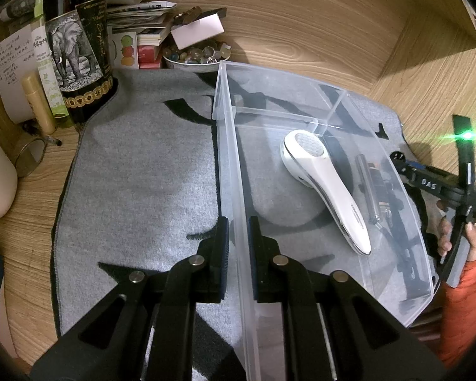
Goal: Organize rigid objects
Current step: 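Carry the black cone into the box and release it while the left gripper holds the box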
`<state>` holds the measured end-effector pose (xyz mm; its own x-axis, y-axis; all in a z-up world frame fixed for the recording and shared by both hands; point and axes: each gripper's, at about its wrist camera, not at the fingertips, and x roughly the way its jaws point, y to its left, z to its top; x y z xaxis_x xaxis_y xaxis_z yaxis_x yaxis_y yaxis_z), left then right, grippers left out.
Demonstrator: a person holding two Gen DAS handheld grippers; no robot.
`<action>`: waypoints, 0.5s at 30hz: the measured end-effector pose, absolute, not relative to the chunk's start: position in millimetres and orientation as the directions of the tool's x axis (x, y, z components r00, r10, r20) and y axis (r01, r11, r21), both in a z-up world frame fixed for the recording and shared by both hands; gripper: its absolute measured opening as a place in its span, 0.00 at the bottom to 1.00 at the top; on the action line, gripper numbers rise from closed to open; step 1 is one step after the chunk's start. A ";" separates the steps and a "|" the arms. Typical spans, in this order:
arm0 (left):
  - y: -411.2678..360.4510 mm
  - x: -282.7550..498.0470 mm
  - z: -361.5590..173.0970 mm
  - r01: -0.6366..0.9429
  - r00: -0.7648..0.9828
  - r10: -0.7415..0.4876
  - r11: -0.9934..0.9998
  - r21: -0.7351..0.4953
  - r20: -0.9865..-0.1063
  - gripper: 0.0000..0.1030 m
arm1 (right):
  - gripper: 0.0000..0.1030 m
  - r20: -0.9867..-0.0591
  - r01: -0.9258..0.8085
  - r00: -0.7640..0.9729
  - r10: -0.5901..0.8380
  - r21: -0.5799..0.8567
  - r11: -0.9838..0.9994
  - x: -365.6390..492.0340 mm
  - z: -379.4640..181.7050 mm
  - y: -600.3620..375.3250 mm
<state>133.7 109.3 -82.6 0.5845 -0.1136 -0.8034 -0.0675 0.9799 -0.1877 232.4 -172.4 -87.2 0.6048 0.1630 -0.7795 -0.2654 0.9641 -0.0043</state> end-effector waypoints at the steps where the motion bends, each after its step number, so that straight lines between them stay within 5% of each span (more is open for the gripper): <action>1: 109.4 133.6 -82.5 -0.068 0.584 -0.114 0.980 -0.188 -0.803 0.11 | 0.33 -0.772 -0.268 0.614 0.163 -0.010 0.963 230.8 -83.4 -171.0; 15: 108.7 133.7 -82.6 -0.068 0.585 -0.115 0.980 -0.189 -0.803 0.11 | 0.33 -0.629 -0.365 0.735 0.252 -0.053 0.930 191.5 -14.5 -134.5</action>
<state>133.7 108.7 -82.6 0.5848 -0.1146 -0.8030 -0.0683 0.9795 -0.1895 191.5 -134.5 -14.5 0.7352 0.2524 -0.6291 -0.3645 0.9297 -0.0530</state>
